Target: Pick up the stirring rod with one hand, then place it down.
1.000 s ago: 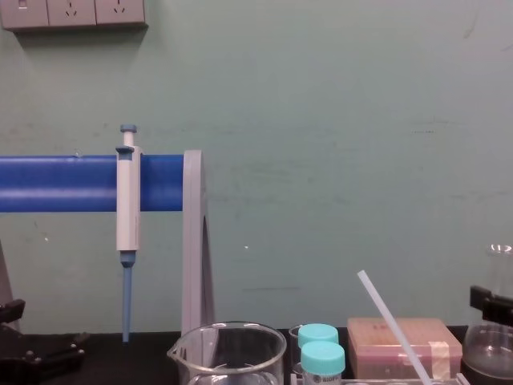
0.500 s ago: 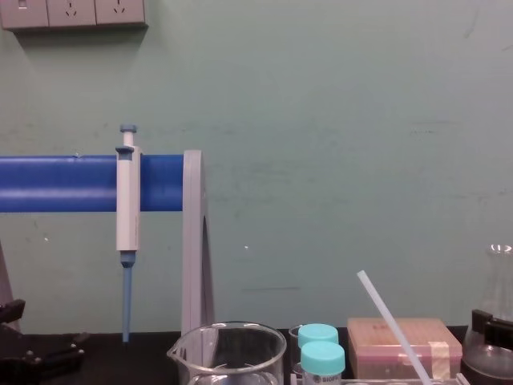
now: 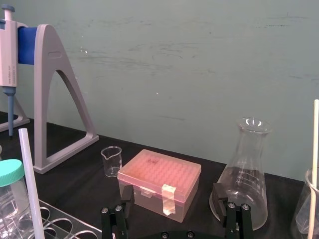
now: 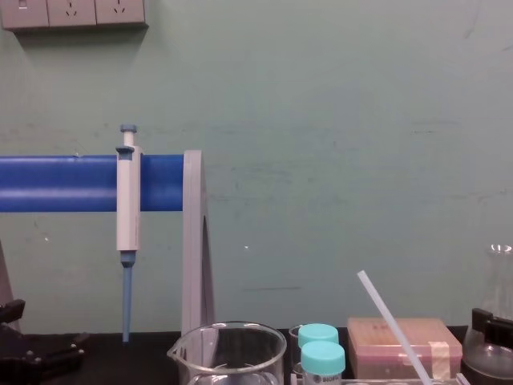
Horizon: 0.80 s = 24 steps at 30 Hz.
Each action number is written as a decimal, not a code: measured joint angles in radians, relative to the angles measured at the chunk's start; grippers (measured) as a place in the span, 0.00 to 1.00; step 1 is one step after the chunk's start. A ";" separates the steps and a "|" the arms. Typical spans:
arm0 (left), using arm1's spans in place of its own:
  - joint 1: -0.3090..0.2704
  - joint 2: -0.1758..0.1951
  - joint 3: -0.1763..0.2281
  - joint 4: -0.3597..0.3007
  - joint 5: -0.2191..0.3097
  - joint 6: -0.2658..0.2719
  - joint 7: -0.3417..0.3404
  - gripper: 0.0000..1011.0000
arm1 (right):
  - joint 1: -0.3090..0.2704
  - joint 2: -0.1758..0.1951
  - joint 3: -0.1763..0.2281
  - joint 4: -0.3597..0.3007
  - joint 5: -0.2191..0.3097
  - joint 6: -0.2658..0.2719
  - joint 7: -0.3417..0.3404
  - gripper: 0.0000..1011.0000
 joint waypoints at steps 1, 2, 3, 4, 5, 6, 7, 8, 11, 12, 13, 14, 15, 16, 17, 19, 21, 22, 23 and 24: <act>0.000 0.000 0.000 0.000 0.000 0.000 0.000 0.99 | 0.000 0.000 0.000 0.000 0.000 0.000 0.000 0.99; 0.000 0.000 0.000 0.000 0.000 0.000 0.000 0.99 | 0.000 0.000 0.000 0.000 0.000 0.000 0.000 0.99; 0.000 0.000 0.000 0.000 0.000 0.000 0.000 0.99 | 0.000 0.000 0.000 0.000 0.000 0.000 0.000 0.99; 0.000 0.000 0.000 0.000 0.000 0.000 0.000 0.99 | 0.000 0.000 0.000 0.000 0.000 0.000 0.000 0.99; 0.000 0.000 0.000 0.000 0.000 0.000 0.000 0.99 | 0.000 0.000 0.000 0.000 0.000 0.000 0.000 0.99; 0.000 0.000 0.000 0.000 0.000 0.000 0.000 0.99 | 0.000 0.000 0.000 0.000 0.000 0.000 0.000 0.99; 0.000 0.000 0.000 0.000 0.000 0.000 0.000 0.99 | 0.000 0.000 0.000 0.000 0.000 -0.001 0.000 0.99; 0.000 0.000 0.000 0.000 0.000 0.000 0.000 0.99 | 0.000 0.000 0.000 0.000 0.000 -0.001 0.000 0.99; 0.000 0.000 0.000 0.000 0.000 0.000 0.000 0.99 | 0.000 0.000 0.000 -0.001 0.001 -0.001 0.000 0.99; 0.000 0.000 0.000 0.000 0.000 0.000 0.000 0.99 | 0.000 0.000 0.000 0.000 0.001 -0.001 0.000 0.99; 0.000 0.000 0.000 0.000 0.000 0.000 0.000 0.99 | 0.000 0.000 0.000 0.000 0.001 -0.001 0.000 0.99; 0.000 0.000 0.000 0.000 0.000 0.000 0.000 0.99 | 0.000 0.000 0.000 0.000 0.001 -0.001 0.000 0.99; 0.000 0.000 0.000 0.000 0.000 0.000 0.000 0.99 | 0.000 0.000 0.000 0.000 0.001 -0.001 0.000 0.99; 0.000 0.000 0.000 0.000 0.000 0.000 0.000 0.99 | 0.000 0.000 0.000 -0.001 0.001 -0.001 0.000 0.99; 0.000 0.000 0.000 0.000 0.000 0.000 0.000 0.99 | 0.000 0.000 0.000 0.000 0.001 -0.001 0.000 0.99; 0.000 0.000 0.000 0.000 0.000 0.000 0.000 0.99 | 0.000 0.000 0.000 0.000 0.001 -0.001 0.000 0.99; 0.000 0.000 0.000 0.000 0.000 0.000 0.000 0.99 | 0.000 0.000 0.000 0.000 0.001 -0.001 0.000 0.99; 0.000 0.000 0.000 0.000 0.000 0.000 0.000 0.99 | 0.000 0.000 0.000 0.000 0.002 -0.001 0.000 0.99; 0.000 0.000 0.000 0.000 0.000 0.000 0.000 0.99 | 0.000 0.000 0.000 0.000 0.002 -0.001 0.000 0.99; 0.000 0.000 0.000 0.000 0.000 0.000 0.000 0.99 | 0.000 0.000 0.000 -0.001 0.002 -0.001 0.000 0.99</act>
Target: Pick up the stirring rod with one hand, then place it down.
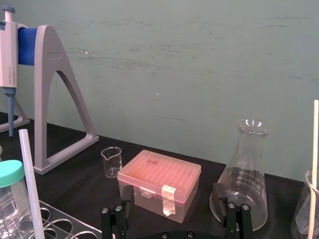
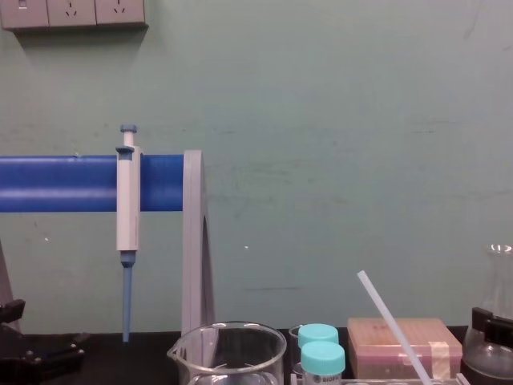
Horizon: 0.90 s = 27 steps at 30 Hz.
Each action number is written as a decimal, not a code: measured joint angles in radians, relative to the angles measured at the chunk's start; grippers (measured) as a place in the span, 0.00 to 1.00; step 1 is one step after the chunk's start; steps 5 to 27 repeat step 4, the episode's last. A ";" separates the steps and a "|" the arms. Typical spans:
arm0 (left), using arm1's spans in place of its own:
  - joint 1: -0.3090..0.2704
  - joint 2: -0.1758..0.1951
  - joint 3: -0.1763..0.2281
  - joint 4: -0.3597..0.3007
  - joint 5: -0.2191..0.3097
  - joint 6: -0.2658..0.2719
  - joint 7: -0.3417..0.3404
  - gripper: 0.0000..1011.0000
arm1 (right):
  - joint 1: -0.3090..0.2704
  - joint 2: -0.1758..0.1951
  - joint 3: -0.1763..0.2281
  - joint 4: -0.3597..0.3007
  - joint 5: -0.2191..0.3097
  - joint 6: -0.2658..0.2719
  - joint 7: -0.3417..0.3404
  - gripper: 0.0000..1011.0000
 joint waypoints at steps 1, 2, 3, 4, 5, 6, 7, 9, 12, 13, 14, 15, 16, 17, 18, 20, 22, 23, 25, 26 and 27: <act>0.000 0.000 0.000 0.000 0.000 0.000 0.000 0.99 | 0.000 0.000 0.000 0.000 0.000 0.000 0.000 0.99; 0.000 0.000 0.000 0.000 0.000 0.000 0.000 0.99 | 0.000 0.000 0.000 0.000 0.000 0.000 0.000 0.99; 0.000 0.000 0.000 0.000 0.000 0.000 0.000 0.99 | 0.000 0.000 0.000 0.000 0.000 0.000 0.000 0.99; 0.000 0.000 0.000 0.000 0.000 0.000 0.000 0.99 | 0.000 0.000 0.000 0.000 0.000 0.000 0.000 0.99; 0.000 0.000 0.000 0.000 0.000 0.000 0.000 0.99 | 0.000 0.000 0.000 0.000 0.000 0.000 0.000 0.99; 0.000 0.000 0.000 0.000 0.000 0.000 0.000 0.99 | 0.000 0.000 0.000 0.000 0.000 0.000 0.000 0.99; 0.000 0.000 0.000 0.000 0.000 0.000 0.000 0.99 | 0.000 0.000 0.000 0.000 0.000 0.000 0.000 0.99; 0.000 0.000 0.000 0.000 0.000 0.000 0.000 0.99 | 0.000 0.000 0.000 0.000 0.000 0.000 0.000 0.99; 0.000 0.000 0.000 0.000 0.000 0.000 0.000 0.99 | 0.000 0.000 0.000 0.000 0.000 0.000 0.000 0.99; 0.000 0.000 0.000 0.000 0.000 0.000 0.000 0.99 | 0.000 0.000 0.000 0.000 0.000 0.000 0.000 0.99; 0.000 0.000 0.000 0.000 0.000 0.000 0.000 0.99 | 0.000 0.000 0.000 0.000 0.000 0.000 0.000 0.99; 0.000 0.000 0.000 0.000 0.000 0.000 0.000 0.99 | 0.000 0.000 0.000 0.000 0.000 0.000 0.000 0.99; 0.000 0.000 0.000 0.000 0.000 0.000 0.000 0.99 | 0.000 0.000 0.000 0.000 0.000 0.000 0.000 0.99; 0.000 0.000 0.000 0.000 0.000 0.000 0.000 0.99 | 0.000 0.000 0.000 0.000 0.000 0.000 0.000 0.99; 0.000 0.000 0.000 0.000 0.000 0.000 0.000 0.99 | 0.000 0.000 0.000 0.000 0.000 0.000 0.000 0.99; 0.000 0.000 0.000 0.000 0.000 0.000 0.000 0.99 | 0.000 0.000 0.000 0.000 0.000 0.000 0.000 0.99; 0.000 0.000 0.000 0.000 0.000 0.000 0.000 0.99 | 0.000 0.000 0.000 0.000 0.000 0.000 0.000 0.99; 0.000 0.000 0.000 0.000 0.000 0.000 0.000 0.99 | 0.000 0.000 0.000 0.000 0.000 0.000 0.000 0.99; 0.000 0.000 0.000 0.000 0.000 0.000 0.000 0.99 | 0.000 0.000 0.000 0.000 0.000 0.000 0.000 0.99; 0.000 0.000 0.000 0.000 0.000 0.000 0.000 0.99 | 0.000 0.000 0.000 0.000 0.000 0.000 0.000 0.99; 0.000 0.000 0.000 0.000 0.000 0.000 0.000 0.99 | 0.000 0.000 0.000 0.000 0.000 0.000 0.000 0.99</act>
